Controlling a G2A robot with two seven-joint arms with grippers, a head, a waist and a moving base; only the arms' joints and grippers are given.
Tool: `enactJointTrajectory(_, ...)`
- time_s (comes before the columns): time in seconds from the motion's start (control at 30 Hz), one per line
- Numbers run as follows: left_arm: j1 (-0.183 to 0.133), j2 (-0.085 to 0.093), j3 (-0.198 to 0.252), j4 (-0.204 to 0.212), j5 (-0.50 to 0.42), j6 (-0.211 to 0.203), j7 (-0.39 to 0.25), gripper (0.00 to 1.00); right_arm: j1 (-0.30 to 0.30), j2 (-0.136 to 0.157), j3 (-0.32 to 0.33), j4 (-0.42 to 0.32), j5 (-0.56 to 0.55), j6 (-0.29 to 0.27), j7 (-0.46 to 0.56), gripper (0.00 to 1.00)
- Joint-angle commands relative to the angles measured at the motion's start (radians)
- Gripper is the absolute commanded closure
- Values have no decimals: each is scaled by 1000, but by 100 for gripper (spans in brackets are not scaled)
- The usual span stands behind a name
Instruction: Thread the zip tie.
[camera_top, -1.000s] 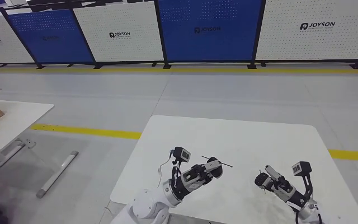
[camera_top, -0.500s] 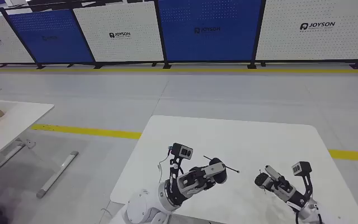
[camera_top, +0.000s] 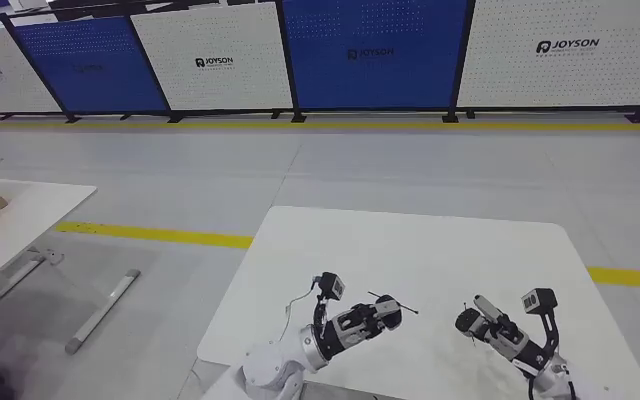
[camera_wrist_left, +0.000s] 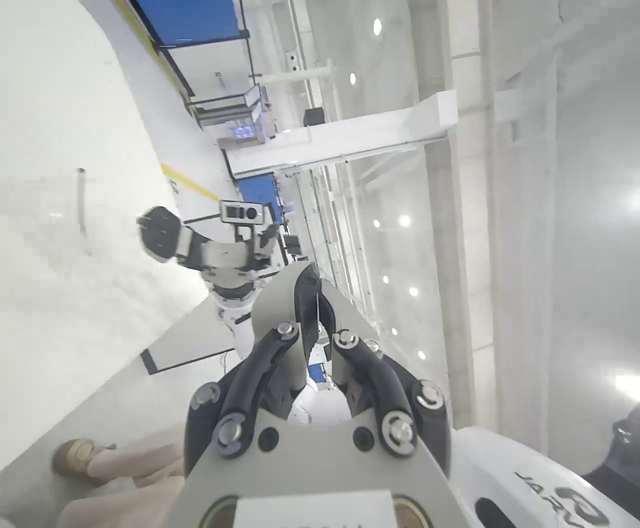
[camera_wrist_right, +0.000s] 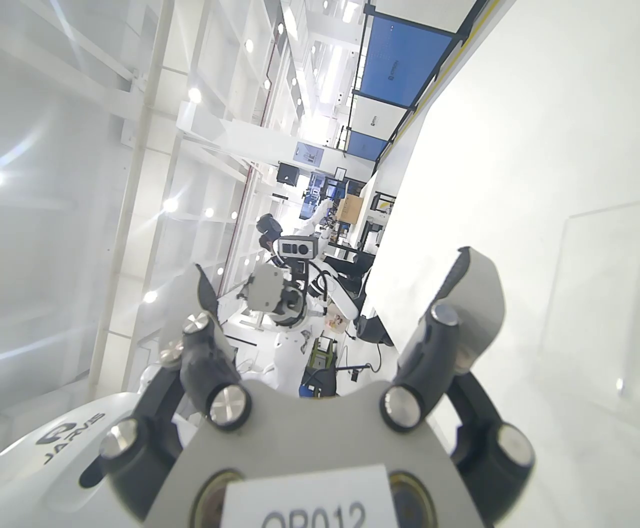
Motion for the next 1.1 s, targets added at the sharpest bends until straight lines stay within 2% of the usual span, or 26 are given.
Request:
enactJointTrajectory(0.0,-20,-1,7,56,-7,13,12,100,0,0,0,0,0,0,0,0)
enactJointTrajectory(0.13,-52,-7,32,127,-4,16,43,100,0,0,0,0,0,0,0,0)
enactJointTrajectory(0.17,-54,-12,43,134,-72,18,48,100,0,0,0,0,0,0,0,0)
enactJointTrajectory(0.2,-55,-13,44,135,-99,22,46,100,0,0,0,0,0,0,0,0)
enactJointTrajectory(0.9,-55,-13,44,135,-99,22,46,100,0,0,0,0,0,0,0,0)
enactJointTrajectory(1.0,-57,-13,45,107,-86,23,72,100,0,0,0,0,0,0,0,0)
enactJointTrajectory(1.07,-54,-12,45,83,-83,4,74,100,0,0,0,0,0,0,0,0)
